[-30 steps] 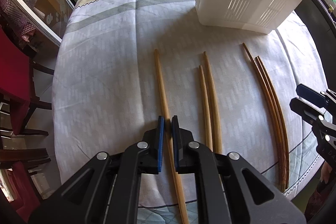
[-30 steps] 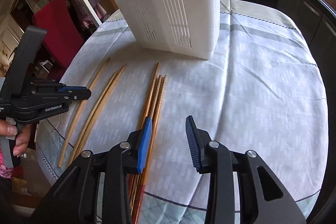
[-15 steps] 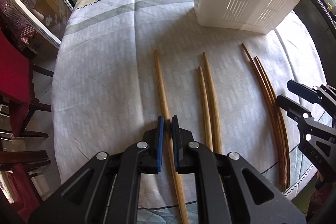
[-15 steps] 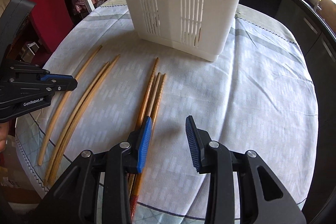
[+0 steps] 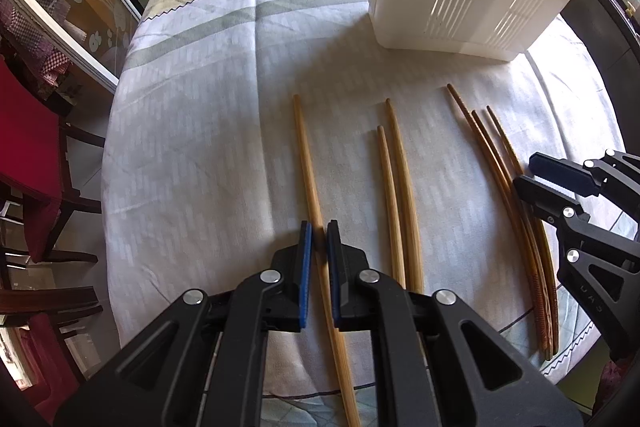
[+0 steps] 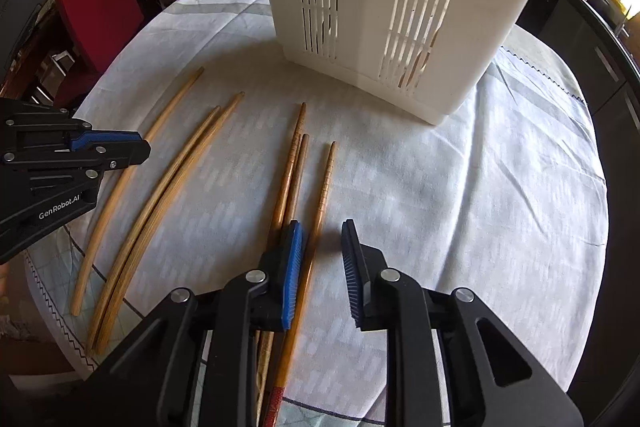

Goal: Organize utensils
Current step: 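Grasp another wooden chopstick with the right gripper while the left gripper holds its chopstick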

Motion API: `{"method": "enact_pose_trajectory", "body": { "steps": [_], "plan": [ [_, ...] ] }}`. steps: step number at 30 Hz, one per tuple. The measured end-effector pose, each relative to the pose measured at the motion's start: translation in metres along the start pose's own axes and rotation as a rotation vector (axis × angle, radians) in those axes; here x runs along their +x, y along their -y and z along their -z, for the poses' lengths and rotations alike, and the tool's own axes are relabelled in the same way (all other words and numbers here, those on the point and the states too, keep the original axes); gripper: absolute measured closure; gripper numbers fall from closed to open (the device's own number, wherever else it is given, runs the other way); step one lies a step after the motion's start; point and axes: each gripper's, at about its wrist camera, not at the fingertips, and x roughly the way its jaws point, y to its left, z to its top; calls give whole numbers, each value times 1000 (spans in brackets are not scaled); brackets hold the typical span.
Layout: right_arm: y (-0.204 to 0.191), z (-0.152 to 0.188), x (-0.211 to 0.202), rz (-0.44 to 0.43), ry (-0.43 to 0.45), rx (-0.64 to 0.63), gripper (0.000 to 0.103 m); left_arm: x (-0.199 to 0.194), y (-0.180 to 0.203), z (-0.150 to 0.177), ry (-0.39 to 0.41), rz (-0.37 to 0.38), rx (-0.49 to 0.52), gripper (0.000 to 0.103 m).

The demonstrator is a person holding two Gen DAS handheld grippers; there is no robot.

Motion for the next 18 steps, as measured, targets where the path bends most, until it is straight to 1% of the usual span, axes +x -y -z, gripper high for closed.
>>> {"method": "enact_pose_trajectory", "body": {
  "steps": [5,7,10,12,18],
  "plan": [
    [-3,-10,6,-12,-59,-7,87,2,-1,-4,-33,0,-10,95],
    [-6,-16,10,-8,-67,-8,90,3,-3,-6,-43,7,-22,95],
    [-17,-15,12,6,-44,-11,95,3,-8,-7,-40,31,-49,95],
    [-20,-15,15,4,-21,5,96,4,-11,-6,-28,42,-60,95],
    [-12,-16,15,-51,11,65,96,5,-17,-2,3,58,-74,97]
  ]
}}
